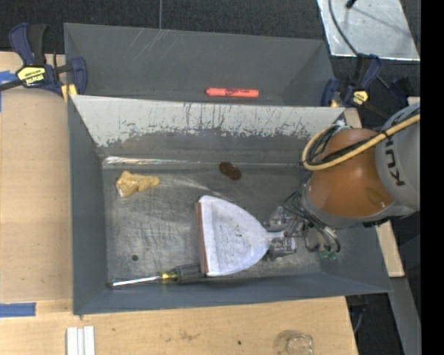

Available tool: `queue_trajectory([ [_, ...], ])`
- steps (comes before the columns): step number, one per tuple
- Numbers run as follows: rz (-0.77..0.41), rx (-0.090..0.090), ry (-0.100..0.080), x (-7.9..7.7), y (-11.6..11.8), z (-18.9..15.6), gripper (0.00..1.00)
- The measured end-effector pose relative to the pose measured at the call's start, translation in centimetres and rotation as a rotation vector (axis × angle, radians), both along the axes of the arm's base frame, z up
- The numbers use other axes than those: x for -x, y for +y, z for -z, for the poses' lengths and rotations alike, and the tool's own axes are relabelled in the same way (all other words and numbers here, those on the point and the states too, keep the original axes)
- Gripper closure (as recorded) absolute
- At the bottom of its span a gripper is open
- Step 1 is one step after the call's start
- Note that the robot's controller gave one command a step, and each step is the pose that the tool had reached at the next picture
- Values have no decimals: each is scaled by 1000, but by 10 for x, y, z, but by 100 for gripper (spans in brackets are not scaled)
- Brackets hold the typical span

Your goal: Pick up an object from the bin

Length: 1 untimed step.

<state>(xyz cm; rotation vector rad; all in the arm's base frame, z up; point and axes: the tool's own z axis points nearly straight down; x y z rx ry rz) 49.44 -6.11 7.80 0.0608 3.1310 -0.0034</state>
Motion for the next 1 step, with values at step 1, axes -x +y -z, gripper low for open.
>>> queue_trajectory([
  [1,-1,0,0,0,0,0,100],
])
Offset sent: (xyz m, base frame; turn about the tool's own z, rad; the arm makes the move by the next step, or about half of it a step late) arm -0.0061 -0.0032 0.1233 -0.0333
